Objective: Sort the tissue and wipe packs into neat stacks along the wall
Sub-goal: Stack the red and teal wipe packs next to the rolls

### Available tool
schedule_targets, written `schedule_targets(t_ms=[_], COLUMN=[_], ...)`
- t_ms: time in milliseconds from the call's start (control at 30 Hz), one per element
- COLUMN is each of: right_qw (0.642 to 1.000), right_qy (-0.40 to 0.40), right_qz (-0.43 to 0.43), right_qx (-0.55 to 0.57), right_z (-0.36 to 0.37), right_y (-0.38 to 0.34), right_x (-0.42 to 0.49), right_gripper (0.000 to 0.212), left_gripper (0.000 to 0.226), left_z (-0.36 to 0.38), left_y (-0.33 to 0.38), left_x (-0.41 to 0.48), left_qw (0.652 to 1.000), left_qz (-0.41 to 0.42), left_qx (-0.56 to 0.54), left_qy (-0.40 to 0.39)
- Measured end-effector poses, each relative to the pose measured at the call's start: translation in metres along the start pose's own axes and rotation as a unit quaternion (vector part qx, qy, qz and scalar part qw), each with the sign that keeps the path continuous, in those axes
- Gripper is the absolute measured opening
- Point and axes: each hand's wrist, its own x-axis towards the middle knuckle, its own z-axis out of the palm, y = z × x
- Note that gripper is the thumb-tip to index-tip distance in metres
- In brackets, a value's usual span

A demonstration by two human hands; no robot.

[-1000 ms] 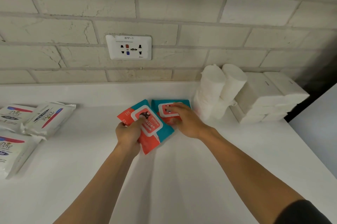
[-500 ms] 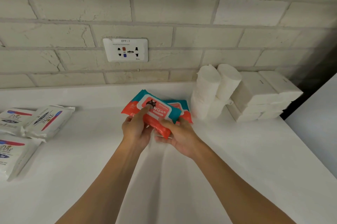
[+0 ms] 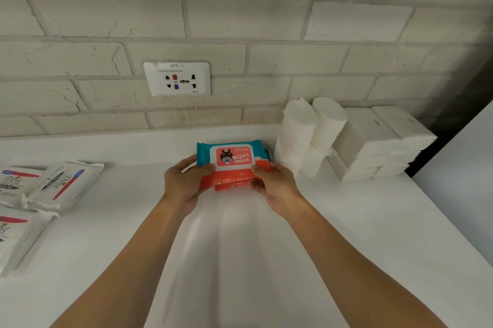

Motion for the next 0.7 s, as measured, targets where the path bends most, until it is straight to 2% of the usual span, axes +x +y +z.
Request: schedule_targets(t_ms=[133,300,433,567,700], right_qw=[0.996,0.988,0.981,0.973,0.976], right_qy=[0.042,0.106,0.149,0.191,0.193], right_qz=[0.003,-0.016,-0.027,-0.031,-0.024], right_qx=[0.078,0.109,0.121,0.122,0.103], right_z=[-0.001,-0.004,-0.005,-0.007,-0.009], right_y=[0.012,0.022,0.026,0.029,0.029], right_x=[0.003,0.011,0.017,0.020,0.021], right_gripper=[0.030,0.033,0.026,0.022,0.025], left_gripper=[0.052,0.054,0.054,0.058,0.060], left_z=[0.011,0.020,0.024,0.028,0.030], left_y=[0.000,-0.011,-0.020,-0.023,-0.026], left_x=[0.011,0.025,0.032,0.034,0.032], left_qw=[0.999,0.998,0.996,0.983,0.971], left_qz=[-0.015,-0.021,-0.001,0.037,0.056], left_qx=[0.033,0.060,0.092,0.181,0.233], left_qy=[-0.004,-0.001,0.007,0.006,0.009])
